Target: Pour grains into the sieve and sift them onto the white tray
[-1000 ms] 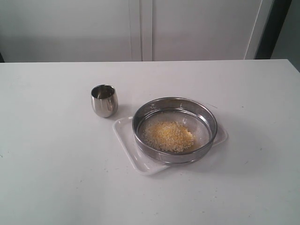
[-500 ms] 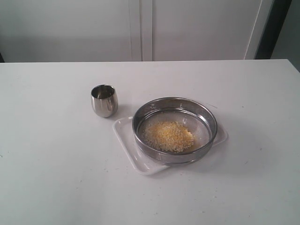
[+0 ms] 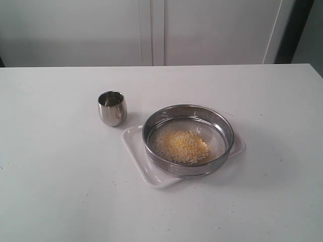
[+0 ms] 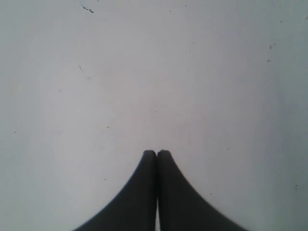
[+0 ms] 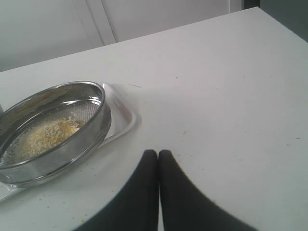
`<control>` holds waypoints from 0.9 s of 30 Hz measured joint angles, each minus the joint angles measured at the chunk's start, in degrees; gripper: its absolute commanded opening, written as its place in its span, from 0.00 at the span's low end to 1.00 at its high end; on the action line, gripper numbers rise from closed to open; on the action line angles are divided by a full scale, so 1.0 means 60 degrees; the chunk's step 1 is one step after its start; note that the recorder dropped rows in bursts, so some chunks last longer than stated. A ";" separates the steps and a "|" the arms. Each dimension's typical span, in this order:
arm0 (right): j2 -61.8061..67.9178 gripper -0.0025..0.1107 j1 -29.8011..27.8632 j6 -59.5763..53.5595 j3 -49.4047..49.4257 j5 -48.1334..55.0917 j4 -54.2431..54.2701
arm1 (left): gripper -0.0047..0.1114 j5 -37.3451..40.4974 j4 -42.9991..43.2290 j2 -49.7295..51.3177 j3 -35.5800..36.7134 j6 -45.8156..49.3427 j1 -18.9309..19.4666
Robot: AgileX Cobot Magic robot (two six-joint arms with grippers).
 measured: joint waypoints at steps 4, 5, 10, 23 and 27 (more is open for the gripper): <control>0.0000 0.02 0.0000 0.0000 0.0000 -0.0412 0.0000 | 0.04 0.0000 0.0000 0.0000 0.0000 0.0000 0.0000; 0.0000 0.02 0.0000 0.0000 0.0000 -0.0587 0.0000 | 0.04 0.0000 0.0000 0.0000 0.0000 0.0000 0.0000; 0.0000 0.02 0.0000 0.0000 0.0000 -0.2051 0.0000 | 0.04 0.0000 0.0000 0.0000 0.0000 0.0000 0.0000; 0.0000 0.02 0.0000 0.0000 0.0000 -0.3392 0.0000 | 0.04 0.0000 0.0000 0.0000 0.0000 0.0000 0.0000; 0.0000 0.02 0.0000 0.0000 0.0000 -0.3492 0.0000 | 0.04 0.0000 0.0000 0.0000 0.0000 0.0000 0.0000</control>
